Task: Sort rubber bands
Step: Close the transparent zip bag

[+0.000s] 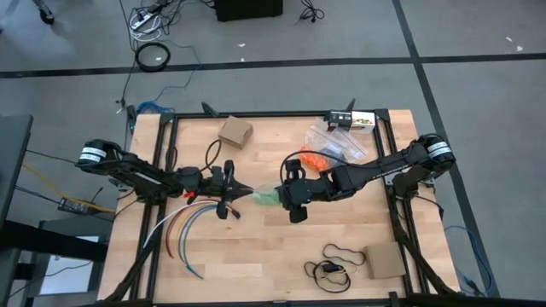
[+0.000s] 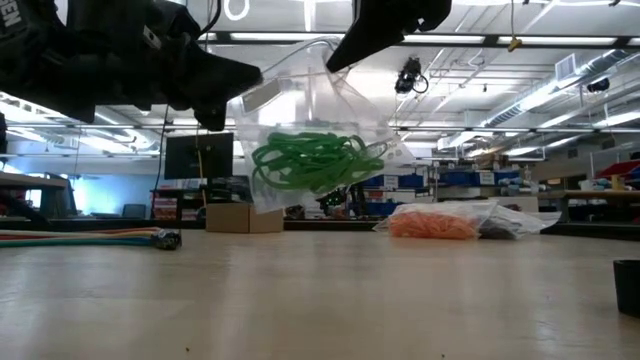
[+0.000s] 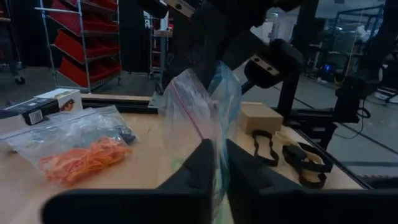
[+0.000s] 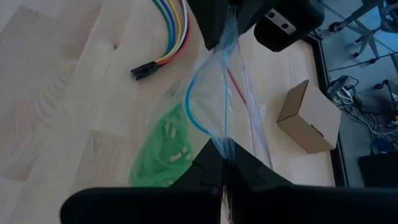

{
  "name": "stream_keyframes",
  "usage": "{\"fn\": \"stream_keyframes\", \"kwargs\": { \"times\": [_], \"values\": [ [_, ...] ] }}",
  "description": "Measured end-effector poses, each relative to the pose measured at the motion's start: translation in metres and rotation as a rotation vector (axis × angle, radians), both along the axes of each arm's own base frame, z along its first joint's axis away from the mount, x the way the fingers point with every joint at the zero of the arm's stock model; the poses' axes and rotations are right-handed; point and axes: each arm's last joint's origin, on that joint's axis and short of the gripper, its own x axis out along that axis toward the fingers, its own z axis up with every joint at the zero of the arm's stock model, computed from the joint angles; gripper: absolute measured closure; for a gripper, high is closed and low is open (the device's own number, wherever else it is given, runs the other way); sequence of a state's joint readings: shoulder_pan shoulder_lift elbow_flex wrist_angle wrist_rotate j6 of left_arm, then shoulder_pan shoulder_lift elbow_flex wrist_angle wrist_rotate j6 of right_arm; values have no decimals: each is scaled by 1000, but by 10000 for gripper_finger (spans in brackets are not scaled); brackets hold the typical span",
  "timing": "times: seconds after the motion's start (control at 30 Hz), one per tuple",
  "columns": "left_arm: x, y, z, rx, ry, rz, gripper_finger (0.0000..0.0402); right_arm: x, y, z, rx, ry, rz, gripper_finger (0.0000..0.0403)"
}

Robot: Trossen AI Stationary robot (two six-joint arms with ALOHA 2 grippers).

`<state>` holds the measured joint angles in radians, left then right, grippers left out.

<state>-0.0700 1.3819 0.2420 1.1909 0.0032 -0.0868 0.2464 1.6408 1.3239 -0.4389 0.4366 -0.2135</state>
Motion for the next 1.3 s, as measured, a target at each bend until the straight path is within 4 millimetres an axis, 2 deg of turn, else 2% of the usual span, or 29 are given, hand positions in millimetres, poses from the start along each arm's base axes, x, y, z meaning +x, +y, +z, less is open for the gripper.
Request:
{"fn": "stream_keyframes", "kwargs": {
  "times": [0.1,0.63,1.07,1.3],
  "values": [
    [0,-1,0,20,-2,-23,381,0,0,0,3,-1,-2,403],
    [2,-1,2,70,-3,-15,399,0,-4,-1,34,2,-28,399],
    [2,-3,2,57,-3,-25,400,-1,-6,-1,24,-4,-77,322],
    [3,-4,0,33,18,-49,401,-21,-9,14,10,9,-148,308]
  ]
}}
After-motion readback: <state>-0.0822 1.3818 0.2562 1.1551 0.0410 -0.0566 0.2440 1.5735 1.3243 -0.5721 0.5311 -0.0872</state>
